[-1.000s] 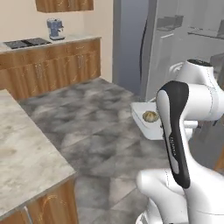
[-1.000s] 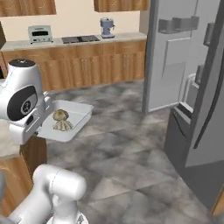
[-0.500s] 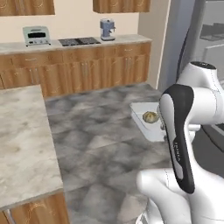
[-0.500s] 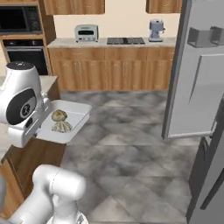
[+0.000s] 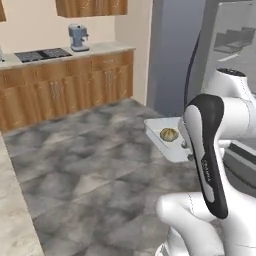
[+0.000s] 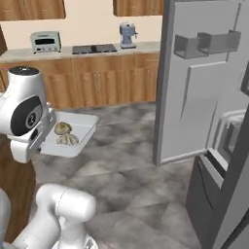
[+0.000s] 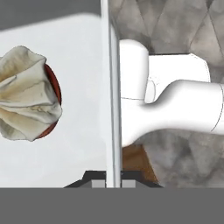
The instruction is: Place two dumplings into each of the tupperware containers and then place the containers in the fridge.
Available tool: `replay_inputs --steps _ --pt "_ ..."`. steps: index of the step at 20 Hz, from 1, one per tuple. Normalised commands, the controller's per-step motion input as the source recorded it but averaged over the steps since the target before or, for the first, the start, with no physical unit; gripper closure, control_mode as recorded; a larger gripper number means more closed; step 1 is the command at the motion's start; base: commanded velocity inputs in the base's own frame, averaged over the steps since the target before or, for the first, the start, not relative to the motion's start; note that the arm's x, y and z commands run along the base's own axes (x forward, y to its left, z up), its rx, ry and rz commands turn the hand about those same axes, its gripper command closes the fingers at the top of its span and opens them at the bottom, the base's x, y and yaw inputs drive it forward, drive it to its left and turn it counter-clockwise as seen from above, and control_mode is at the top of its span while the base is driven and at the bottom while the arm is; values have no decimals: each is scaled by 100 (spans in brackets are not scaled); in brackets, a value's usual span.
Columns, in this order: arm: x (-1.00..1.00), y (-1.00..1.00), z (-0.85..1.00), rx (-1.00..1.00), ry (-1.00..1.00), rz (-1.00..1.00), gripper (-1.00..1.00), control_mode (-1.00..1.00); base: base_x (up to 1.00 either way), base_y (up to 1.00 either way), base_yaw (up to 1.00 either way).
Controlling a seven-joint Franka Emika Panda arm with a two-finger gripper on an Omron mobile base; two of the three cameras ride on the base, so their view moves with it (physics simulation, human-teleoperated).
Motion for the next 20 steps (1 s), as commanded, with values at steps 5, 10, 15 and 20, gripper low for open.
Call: replay_inputs --steps 5,10,15,20 --pt "0 0 0 0 0 0 100 100 10 2 -85" --pt "0 0 0 0 0 0 100 100 18 1 -81" --pt "0 0 0 0 0 0 100 100 42 25 -72" --pt "0 0 0 0 0 0 100 100 47 93 -40"
